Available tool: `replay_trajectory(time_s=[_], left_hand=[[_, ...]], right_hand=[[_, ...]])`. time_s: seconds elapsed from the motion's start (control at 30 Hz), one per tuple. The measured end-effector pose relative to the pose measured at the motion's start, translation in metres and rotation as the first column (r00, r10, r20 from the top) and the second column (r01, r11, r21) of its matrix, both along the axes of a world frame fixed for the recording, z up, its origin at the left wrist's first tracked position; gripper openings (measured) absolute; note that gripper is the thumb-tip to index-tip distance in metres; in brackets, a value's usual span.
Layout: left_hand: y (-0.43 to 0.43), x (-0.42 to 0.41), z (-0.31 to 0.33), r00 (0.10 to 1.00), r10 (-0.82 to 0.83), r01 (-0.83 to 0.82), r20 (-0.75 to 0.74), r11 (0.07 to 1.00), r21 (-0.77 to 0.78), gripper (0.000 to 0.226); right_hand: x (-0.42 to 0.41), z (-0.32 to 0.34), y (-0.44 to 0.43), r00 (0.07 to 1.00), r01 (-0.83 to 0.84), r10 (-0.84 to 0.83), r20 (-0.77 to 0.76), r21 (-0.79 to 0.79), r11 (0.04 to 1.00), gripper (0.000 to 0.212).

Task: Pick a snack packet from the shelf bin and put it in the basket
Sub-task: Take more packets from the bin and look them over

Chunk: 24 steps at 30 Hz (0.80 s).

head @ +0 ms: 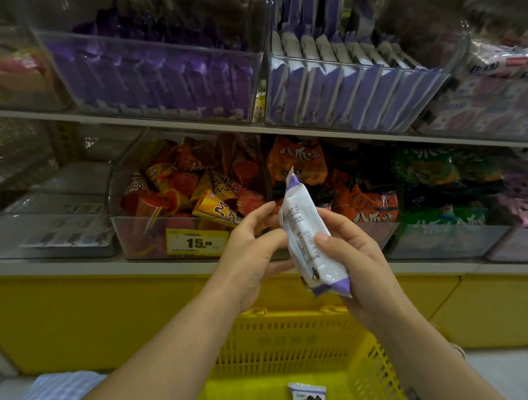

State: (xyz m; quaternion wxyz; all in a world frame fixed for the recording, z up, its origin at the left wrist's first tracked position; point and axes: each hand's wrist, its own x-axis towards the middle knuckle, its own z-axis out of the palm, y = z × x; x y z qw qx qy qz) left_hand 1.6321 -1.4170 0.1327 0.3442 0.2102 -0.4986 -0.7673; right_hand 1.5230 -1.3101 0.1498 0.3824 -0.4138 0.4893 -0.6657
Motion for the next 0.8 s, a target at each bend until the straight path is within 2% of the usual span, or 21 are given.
replay_trajectory(time_s=[0.1,0.2,0.27,0.3,0.37,0.4,0.43,0.47,0.5,0.53,0.63,0.7,0.73,0.8], left_hand=[[-0.001,0.000,0.000,1.000,-0.006,0.006,0.000,1.000,-0.003,0.049],[-0.003,-0.002,0.001,0.999,0.011,-0.011,-0.031,1.000,-0.004,0.039],[-0.002,-0.001,0.001,1.000,-0.002,0.002,-0.029,1.000,0.012,0.051],[-0.001,0.000,0.001,0.999,-0.044,0.044,-0.013,0.999,0.027,0.056],[0.004,0.003,0.005,0.990,-0.139,0.139,-0.008,0.988,0.061,0.053],[0.005,0.004,0.010,0.988,-0.150,0.151,-0.022,0.986,0.075,0.046],[0.004,0.002,0.017,0.991,-0.129,0.132,-0.034,0.988,0.079,0.038],[0.002,0.000,0.027,0.996,-0.082,0.084,-0.028,0.994,0.073,0.031],[-0.001,-0.003,0.039,0.999,-0.028,0.029,-0.017,0.997,0.066,0.028],[-0.004,-0.007,0.053,1.000,0.016,-0.015,-0.017,0.998,0.053,0.028],[-0.007,-0.018,0.102,0.996,0.057,-0.057,-0.073,0.998,0.004,0.029],[-0.004,-0.024,0.132,0.995,0.019,-0.022,-0.100,0.999,-0.029,0.031],[-0.002,-0.027,0.146,0.995,0.001,-0.006,-0.103,0.999,-0.043,0.033],[0.001,-0.032,0.171,0.993,-0.059,0.051,-0.102,0.995,-0.080,0.034]], right_hand=[[-0.002,0.002,-0.001,0.999,0.009,-0.009,0.052,-0.001,1.000,0.033],[-0.005,0.004,0.000,0.961,-0.031,0.036,0.273,-0.024,0.999,0.040],[-0.004,0.006,0.001,0.910,-0.061,0.083,0.407,-0.067,0.996,0.044],[-0.004,0.007,0.001,0.900,-0.060,0.089,0.426,-0.080,0.995,0.044],[-0.001,0.013,0.000,0.927,-0.030,0.045,0.372,-0.046,0.999,0.040],[0.000,0.018,0.000,0.954,0.015,-0.012,0.299,-0.007,1.000,0.037],[-0.001,0.023,0.000,0.980,0.087,-0.091,0.174,0.030,0.996,0.034],[-0.005,0.030,0.001,0.983,0.185,-0.184,-0.021,0.056,0.981,0.033],[-0.009,0.037,0.003,0.931,0.281,-0.261,-0.256,0.042,0.959,0.035],[-0.014,0.047,0.005,0.836,0.328,-0.297,-0.462,-0.014,0.945,0.038],[-0.024,0.077,0.014,0.543,0.221,-0.246,-0.803,-0.146,0.964,0.049],[-0.028,0.095,0.015,0.237,0.224,-0.258,-0.936,-0.206,0.953,0.063],[-0.031,0.104,0.015,0.097,0.248,-0.290,-0.952,-0.259,0.934,0.066],[-0.038,0.123,0.014,-0.092,0.281,-0.366,-0.926,-0.377,0.883,0.066]])
